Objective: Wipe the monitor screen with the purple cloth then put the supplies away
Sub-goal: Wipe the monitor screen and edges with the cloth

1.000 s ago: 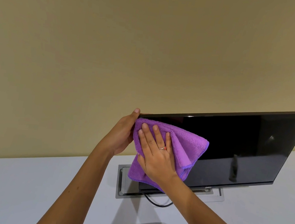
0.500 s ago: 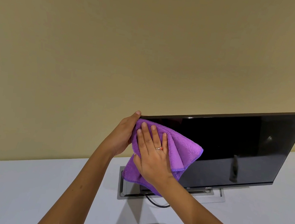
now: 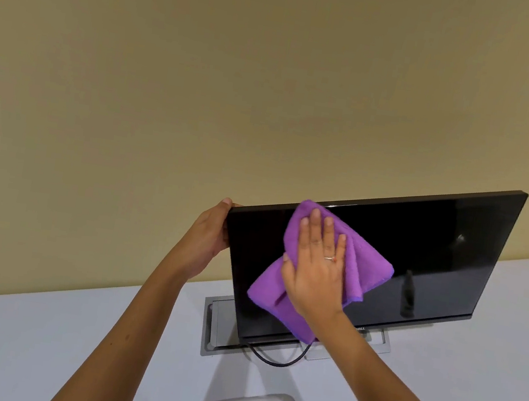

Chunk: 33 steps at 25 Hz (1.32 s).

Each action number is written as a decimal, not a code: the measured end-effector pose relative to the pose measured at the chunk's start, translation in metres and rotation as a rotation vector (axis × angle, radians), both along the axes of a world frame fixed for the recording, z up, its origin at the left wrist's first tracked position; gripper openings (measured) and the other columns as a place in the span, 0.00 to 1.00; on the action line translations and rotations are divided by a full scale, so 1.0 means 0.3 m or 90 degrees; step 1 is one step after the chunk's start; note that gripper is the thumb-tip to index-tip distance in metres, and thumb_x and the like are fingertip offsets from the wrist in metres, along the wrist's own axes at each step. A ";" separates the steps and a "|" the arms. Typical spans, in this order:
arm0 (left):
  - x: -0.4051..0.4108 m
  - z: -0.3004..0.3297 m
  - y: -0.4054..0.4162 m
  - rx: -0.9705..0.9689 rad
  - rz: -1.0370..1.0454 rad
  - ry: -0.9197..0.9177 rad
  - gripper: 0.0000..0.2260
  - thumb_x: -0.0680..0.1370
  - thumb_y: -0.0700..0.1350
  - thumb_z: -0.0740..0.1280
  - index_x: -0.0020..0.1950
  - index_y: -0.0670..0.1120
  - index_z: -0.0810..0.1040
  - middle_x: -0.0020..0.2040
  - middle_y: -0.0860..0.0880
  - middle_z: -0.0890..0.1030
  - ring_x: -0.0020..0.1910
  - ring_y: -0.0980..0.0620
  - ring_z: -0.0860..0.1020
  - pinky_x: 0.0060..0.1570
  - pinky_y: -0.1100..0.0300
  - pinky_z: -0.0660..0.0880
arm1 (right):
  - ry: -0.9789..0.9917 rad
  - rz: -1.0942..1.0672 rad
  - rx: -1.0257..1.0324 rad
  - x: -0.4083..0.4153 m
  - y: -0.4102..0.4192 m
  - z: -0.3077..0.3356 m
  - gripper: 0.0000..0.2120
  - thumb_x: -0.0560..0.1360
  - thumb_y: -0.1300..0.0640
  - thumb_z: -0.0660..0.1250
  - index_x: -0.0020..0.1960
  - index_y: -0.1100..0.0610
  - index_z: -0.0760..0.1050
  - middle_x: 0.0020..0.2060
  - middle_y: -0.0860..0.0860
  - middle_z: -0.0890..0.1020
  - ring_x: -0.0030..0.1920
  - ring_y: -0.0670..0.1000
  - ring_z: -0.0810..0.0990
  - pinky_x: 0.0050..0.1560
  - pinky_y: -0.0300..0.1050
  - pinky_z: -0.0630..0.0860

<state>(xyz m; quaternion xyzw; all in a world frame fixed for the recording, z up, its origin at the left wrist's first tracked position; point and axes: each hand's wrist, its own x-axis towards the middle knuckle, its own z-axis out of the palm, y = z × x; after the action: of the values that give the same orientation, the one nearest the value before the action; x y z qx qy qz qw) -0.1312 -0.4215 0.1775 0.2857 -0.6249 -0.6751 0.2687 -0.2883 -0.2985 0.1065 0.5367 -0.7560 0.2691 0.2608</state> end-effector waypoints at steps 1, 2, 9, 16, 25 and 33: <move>0.001 -0.001 -0.002 -0.003 -0.002 -0.007 0.20 0.78 0.60 0.53 0.48 0.54 0.83 0.51 0.49 0.84 0.54 0.52 0.81 0.47 0.63 0.77 | -0.033 -0.039 -0.009 -0.053 0.024 0.002 0.36 0.75 0.48 0.53 0.77 0.58 0.42 0.77 0.55 0.47 0.76 0.54 0.45 0.72 0.63 0.52; 0.004 0.000 -0.002 -0.008 -0.003 -0.014 0.20 0.79 0.60 0.53 0.48 0.54 0.83 0.51 0.49 0.84 0.53 0.52 0.81 0.47 0.63 0.77 | -0.076 -0.074 -0.023 -0.107 0.048 0.008 0.36 0.76 0.48 0.53 0.77 0.58 0.41 0.76 0.55 0.49 0.76 0.54 0.47 0.72 0.63 0.53; -0.001 0.026 0.022 0.002 0.028 -0.015 0.21 0.82 0.55 0.51 0.43 0.53 0.82 0.44 0.51 0.82 0.47 0.54 0.80 0.48 0.60 0.75 | -0.181 -0.065 -0.038 -0.273 0.113 0.036 0.36 0.77 0.49 0.52 0.76 0.53 0.33 0.76 0.55 0.45 0.76 0.54 0.42 0.74 0.59 0.45; -0.024 0.036 0.054 0.020 0.102 -0.010 0.20 0.83 0.52 0.50 0.49 0.46 0.79 0.47 0.47 0.83 0.50 0.49 0.79 0.50 0.55 0.74 | 0.015 0.107 0.038 -0.055 0.014 0.019 0.38 0.74 0.48 0.55 0.77 0.55 0.39 0.77 0.51 0.38 0.76 0.56 0.38 0.73 0.61 0.42; -0.041 0.059 0.092 -0.281 0.277 -0.172 0.17 0.82 0.52 0.51 0.50 0.52 0.80 0.49 0.53 0.83 0.53 0.51 0.79 0.52 0.58 0.73 | -0.002 0.181 0.005 -0.114 0.027 0.042 0.36 0.71 0.55 0.58 0.77 0.58 0.50 0.77 0.51 0.50 0.77 0.52 0.43 0.74 0.56 0.42; -0.315 0.116 0.250 -0.803 0.168 -0.569 0.23 0.80 0.54 0.49 0.70 0.45 0.70 0.70 0.48 0.72 0.74 0.48 0.62 0.72 0.43 0.47 | -0.180 -0.042 -0.039 -0.432 0.167 0.033 0.35 0.74 0.53 0.54 0.76 0.59 0.43 0.75 0.54 0.49 0.76 0.52 0.42 0.74 0.61 0.48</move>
<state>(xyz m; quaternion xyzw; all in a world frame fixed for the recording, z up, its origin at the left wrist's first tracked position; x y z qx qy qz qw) -0.2258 -0.3466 0.2123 0.3959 -0.8999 0.0242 0.1812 -0.4179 -0.2484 0.1163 0.4597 -0.7940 0.3564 0.1766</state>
